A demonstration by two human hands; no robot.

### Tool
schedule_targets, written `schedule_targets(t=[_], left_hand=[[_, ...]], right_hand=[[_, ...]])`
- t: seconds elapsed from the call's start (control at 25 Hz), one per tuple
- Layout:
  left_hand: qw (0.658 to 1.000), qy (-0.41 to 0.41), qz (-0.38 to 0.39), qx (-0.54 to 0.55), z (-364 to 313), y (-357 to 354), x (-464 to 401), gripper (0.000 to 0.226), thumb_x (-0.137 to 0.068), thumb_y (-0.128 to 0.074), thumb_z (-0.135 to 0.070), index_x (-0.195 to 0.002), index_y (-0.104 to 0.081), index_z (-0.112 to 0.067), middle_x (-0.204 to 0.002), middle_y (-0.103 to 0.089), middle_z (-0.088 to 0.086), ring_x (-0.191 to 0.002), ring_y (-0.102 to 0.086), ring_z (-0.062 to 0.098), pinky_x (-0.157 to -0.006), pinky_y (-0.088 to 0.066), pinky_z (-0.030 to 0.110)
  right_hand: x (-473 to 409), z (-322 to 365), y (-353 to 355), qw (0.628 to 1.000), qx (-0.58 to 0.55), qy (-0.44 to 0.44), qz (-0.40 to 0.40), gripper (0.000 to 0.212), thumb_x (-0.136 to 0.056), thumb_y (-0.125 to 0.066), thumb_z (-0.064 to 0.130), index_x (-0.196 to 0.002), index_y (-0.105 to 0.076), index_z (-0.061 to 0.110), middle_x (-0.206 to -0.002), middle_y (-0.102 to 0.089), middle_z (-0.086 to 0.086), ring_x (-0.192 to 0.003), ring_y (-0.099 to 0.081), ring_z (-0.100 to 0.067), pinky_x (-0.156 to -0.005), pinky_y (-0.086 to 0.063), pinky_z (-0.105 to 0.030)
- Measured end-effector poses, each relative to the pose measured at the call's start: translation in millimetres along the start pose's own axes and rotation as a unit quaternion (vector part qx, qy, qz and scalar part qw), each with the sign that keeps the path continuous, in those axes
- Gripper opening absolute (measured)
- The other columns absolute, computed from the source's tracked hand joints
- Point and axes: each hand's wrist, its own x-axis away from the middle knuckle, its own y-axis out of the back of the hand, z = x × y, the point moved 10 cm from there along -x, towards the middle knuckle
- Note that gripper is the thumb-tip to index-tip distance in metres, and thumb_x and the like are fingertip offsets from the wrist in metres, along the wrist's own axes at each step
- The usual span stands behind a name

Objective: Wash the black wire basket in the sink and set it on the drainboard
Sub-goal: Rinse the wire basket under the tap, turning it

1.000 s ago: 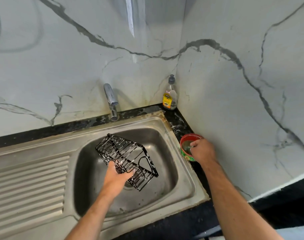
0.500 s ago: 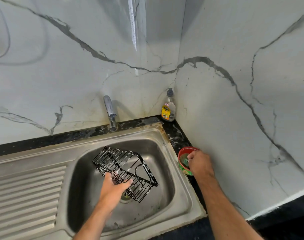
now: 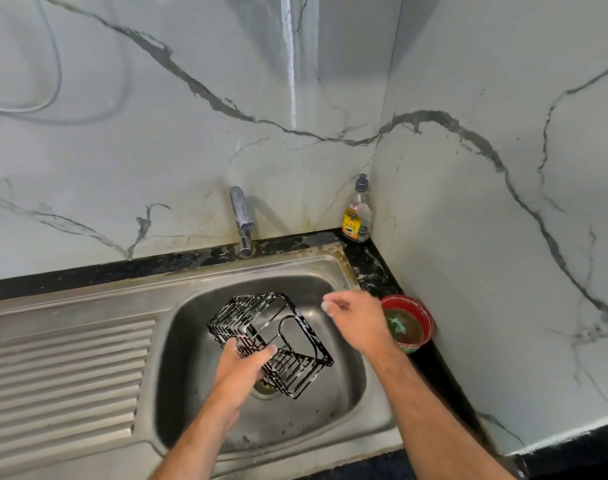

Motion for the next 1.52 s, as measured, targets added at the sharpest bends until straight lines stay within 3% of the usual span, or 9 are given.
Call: schedule_targets(t=[0.08, 0.24, 0.4, 0.76, 1.0, 1.16, 1.28, 1.4, 1.52], left_hand=[[0.997, 0.025, -0.012, 0.069, 1.0, 4.8, -3.5, 0.108, -0.057, -0.089, -0.055, -0.147, -0.043, -0.016, -0.143, -0.058, 0.008, -0.1, -0.072, 0.017, -0.103, -0.053, 0.047], [0.974, 0.08, -0.04, 0.209, 2.4, 12.9, -7.7, 0.027, -0.092, -0.073, -0.023, -0.111, -0.063, -0.006, -0.119, -0.068, 0.02, -0.104, -0.065, 0.023, -0.088, -0.058, 0.039], [0.952, 0.128, -0.047, 0.273, 6.9, 19.6, -14.7, 0.032, -0.09, -0.075, -0.029, -0.116, -0.068, -0.012, -0.125, -0.055, 0.024, -0.115, -0.059, 0.033, -0.079, -0.061, 0.035], [0.928, 0.173, -0.055, 0.324, 22.2, 32.9, -46.2, 0.046, -0.101, -0.053, -0.039, -0.136, -0.056, -0.008, -0.132, -0.054, 0.018, -0.115, -0.056, 0.038, -0.086, -0.057, 0.046], [0.968, 0.092, -0.206, 0.108, 6.2, 92.9, -63.5, 0.049, -0.09, -0.068, -0.029, -0.13, -0.049, -0.009, -0.118, -0.061, 0.021, -0.093, -0.061, 0.024, -0.067, -0.054, 0.037], [0.949, -0.169, -0.244, -0.103, -120.2, 94.3, -55.7, 0.009, -0.1, -0.06, -0.013, -0.109, -0.06, -0.013, -0.095, -0.065, -0.004, -0.081, -0.058, -0.001, -0.071, -0.048, 0.009], [0.935, -0.231, -0.161, -0.216, -176.3, 54.6, -93.2, 0.019, -0.098, -0.066, -0.021, -0.116, -0.071, -0.018, -0.109, -0.068, -0.013, -0.089, -0.061, -0.007, -0.079, -0.042, -0.001], [0.939, -0.209, -0.158, -0.225, -190.6, 34.0, -140.2, 0.027, -0.095, -0.071, -0.025, -0.12, -0.073, -0.016, -0.112, -0.074, -0.007, -0.088, -0.064, 0.003, -0.094, -0.052, 0.019], [0.927, -0.184, -0.208, -0.251, -190.8, 29.0, -169.4, 0.024, -0.094, -0.074, -0.022, -0.117, -0.076, -0.015, -0.107, -0.078, 0.004, -0.067, -0.06, 0.002, -0.072, -0.053, 0.014]], right_hand=[[-7.5, 8.1, -25.8, 0.999, 0.012, 0.02, 0.04, 0.028, -0.091, -0.07, 0.037, -0.116, -0.074, 0.026, -0.111, -0.074, 0.013, -0.098, -0.066, 0.002, -0.099, -0.05, -0.023], [-18.8, 5.5, -34.3, 0.998, -0.065, -0.009, 0.003, 0.026, -0.09, -0.07, 0.041, -0.11, -0.077, 0.026, -0.106, -0.075, 0.015, -0.099, -0.066, 0.002, -0.097, -0.049, -0.022], [-27.2, 10.6, -55.9, 0.98, -0.188, -0.036, 0.043, 0.017, -0.089, -0.072, 0.041, -0.092, -0.079, 0.026, -0.092, -0.077, 0.014, -0.095, -0.069, -0.003, -0.091, -0.05, -0.024], [-62.7, 47.8, -111.1, 0.986, -0.056, 0.002, 0.154, 0.035, -0.098, -0.051, 0.021, -0.073, -0.073, 0.009, -0.096, -0.077, 0.001, -0.104, -0.067, -0.016, -0.09, -0.045, -0.029], [-85.6, 30.2, -135.0, 0.973, -0.111, 0.023, 0.203, 0.03, -0.081, -0.055, 0.013, -0.055, -0.069, 0.015, -0.096, -0.074, 0.017, -0.109, -0.063, -0.005, -0.104, -0.038, -0.04], [-105.1, 24.6, -130.2, 0.957, -0.228, 0.029, 0.175, 0.034, -0.076, -0.055, 0.021, -0.042, -0.059, 0.017, -0.069, -0.07, -0.01, -0.086, -0.072, -0.013, -0.092, -0.046, -0.038], [-113.7, 23.2, -128.0, 0.943, -0.287, 0.007, 0.166, 0.036, -0.075, -0.054, 0.016, -0.039, -0.055, 0.018, -0.072, -0.062, -0.034, -0.069, -0.063, -0.014, -0.073, -0.04, -0.027], [-118.8, 25.3, -133.9, 0.929, -0.324, 0.004, 0.178, 0.044, -0.082, -0.054, 0.007, -0.04, -0.056, 0.019, -0.048, -0.05, -0.008, -0.074, -0.067, -0.018, -0.065, -0.039, -0.022], [-124.3, 24.1, -139.7, 0.927, -0.328, -0.001, 0.184, 0.029, -0.079, -0.054, 0.014, -0.051, -0.055, 0.01, -0.041, -0.041, 0.003, -0.079, -0.07, -0.018, -0.064, -0.039, -0.018]])
